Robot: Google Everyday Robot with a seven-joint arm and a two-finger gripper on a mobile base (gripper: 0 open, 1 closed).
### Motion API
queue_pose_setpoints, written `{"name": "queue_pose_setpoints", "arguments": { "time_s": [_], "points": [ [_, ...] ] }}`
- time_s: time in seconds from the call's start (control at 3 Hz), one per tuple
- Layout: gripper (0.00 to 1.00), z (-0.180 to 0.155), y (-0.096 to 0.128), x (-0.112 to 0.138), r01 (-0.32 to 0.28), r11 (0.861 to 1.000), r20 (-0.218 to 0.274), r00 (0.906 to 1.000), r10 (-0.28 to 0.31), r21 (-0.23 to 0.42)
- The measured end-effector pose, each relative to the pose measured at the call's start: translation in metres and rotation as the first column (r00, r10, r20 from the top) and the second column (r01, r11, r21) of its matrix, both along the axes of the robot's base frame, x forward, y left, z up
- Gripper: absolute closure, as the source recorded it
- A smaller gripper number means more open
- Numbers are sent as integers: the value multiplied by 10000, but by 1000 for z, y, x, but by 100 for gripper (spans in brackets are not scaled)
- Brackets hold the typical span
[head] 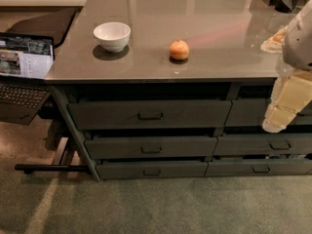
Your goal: Open middle drawer
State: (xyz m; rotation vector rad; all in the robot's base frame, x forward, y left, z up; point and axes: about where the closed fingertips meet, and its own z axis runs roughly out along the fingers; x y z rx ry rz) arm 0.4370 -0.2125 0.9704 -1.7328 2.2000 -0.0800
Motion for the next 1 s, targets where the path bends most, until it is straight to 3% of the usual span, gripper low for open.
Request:
{"name": "queue_pose_setpoints", "arguments": {
  "time_s": [0.33,0.67,1.0],
  "points": [
    [0,-35,12,-7,-384,9973,169,9992,374,627],
    [0,-106,23,-19,-402,9826,-17,9991,412,1814],
    [0,-191,50,-23,-189,9382,-491,9981,382,3456]
  ]
}}
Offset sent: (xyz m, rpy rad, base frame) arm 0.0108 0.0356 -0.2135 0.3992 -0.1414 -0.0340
